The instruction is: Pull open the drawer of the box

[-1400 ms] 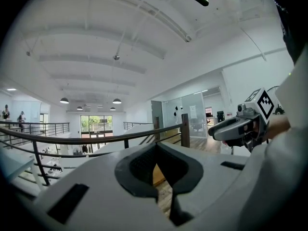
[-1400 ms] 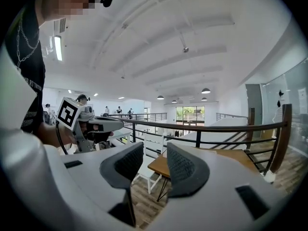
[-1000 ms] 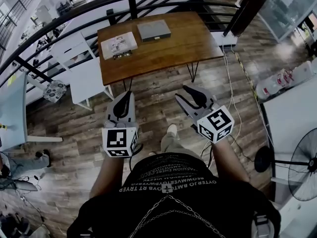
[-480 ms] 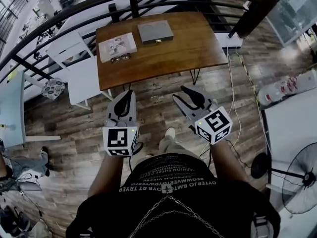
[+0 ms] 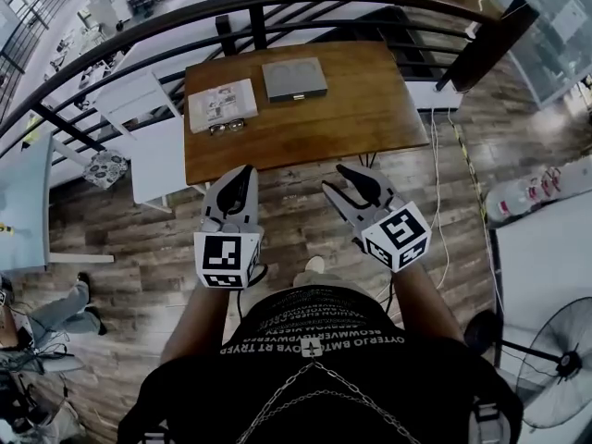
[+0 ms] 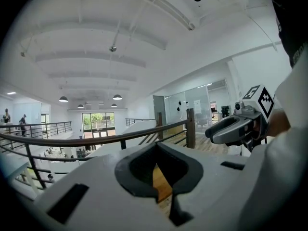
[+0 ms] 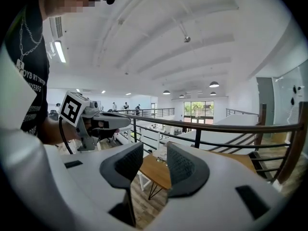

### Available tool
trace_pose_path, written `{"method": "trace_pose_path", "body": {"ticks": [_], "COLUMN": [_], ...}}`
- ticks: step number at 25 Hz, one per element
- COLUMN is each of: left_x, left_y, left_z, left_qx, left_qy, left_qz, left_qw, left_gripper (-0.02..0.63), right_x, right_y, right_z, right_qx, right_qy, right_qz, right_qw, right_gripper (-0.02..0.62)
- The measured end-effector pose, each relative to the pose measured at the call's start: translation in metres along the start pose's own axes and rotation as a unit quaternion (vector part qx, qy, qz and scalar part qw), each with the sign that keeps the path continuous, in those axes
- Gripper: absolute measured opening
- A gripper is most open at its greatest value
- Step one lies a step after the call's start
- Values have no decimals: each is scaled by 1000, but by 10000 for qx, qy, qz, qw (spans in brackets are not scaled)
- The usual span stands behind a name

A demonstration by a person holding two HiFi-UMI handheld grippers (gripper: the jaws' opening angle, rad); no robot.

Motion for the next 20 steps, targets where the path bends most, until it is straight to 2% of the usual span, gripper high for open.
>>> {"method": "trace_pose_path", "body": {"ticks": [12, 20], "left_x": [37, 35], "left_y": [39, 30], "left_z": [27, 11], "left_qx": [82, -143], "left_qy": [126, 112], "left_qz": [311, 535], "left_qw": [9994, 9984], "left_gripper": [6, 6], "right_x": [72, 67], "right_y": [-19, -13], "right_z": [3, -3], "right_qx": [214, 292], "right_qy": [-44, -19], "right_qz": [218, 445], "right_qw": [9995, 9986], "right_gripper": [149, 147]}}
Point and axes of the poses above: the fingertips, and each gripper's own axes: y forward along the fingers, x to its right, z out of its top, the point moved 4 cm from there along -y, backward along the fingers, and after that the axes turned 10 degrees about z, right-handed, at the moved point
